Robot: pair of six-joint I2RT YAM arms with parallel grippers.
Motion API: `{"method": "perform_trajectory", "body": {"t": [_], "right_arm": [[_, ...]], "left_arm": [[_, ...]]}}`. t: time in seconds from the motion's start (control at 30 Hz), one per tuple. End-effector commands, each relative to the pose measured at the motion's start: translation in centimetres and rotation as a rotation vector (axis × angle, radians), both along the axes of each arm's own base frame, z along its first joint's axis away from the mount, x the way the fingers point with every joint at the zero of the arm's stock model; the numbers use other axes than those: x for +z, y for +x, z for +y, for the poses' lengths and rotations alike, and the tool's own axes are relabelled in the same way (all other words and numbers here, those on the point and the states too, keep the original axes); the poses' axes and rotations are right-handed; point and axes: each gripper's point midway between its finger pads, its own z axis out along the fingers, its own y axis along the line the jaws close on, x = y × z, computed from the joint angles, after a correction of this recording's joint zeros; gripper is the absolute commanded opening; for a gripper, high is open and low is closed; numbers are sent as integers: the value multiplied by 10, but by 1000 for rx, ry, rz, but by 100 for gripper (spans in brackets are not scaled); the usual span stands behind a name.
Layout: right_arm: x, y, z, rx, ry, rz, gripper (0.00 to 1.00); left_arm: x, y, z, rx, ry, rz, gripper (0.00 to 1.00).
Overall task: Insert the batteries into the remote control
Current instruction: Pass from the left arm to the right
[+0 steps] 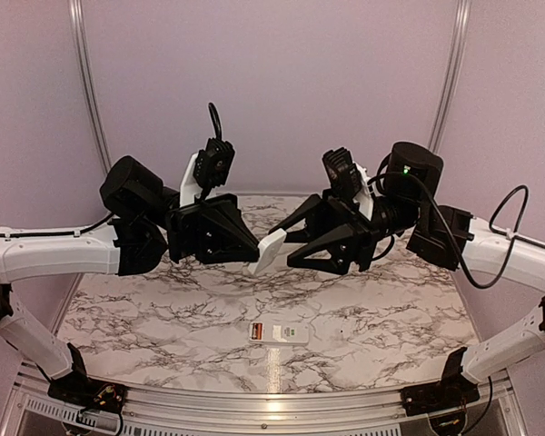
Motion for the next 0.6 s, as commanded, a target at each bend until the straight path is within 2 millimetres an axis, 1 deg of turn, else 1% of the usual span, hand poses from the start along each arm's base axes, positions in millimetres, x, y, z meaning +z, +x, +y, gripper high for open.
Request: {"method": "perform_trajectory", "body": {"t": [0.0, 0.2, 0.4, 0.57], "right_arm": [[11, -13, 3, 62, 21, -29, 43], [14, -19, 4, 90, 24, -33, 34], [15, -22, 4, 119, 15, -17, 19], [14, -23, 6, 128, 10, -10, 9]], "left_arm": [[2, -8, 5, -45, -25, -1, 0], [-3, -6, 1, -59, -14, 14, 0], [-1, -5, 1, -70, -25, 22, 0], [-1, -5, 0, -71, -24, 30, 0]]}}
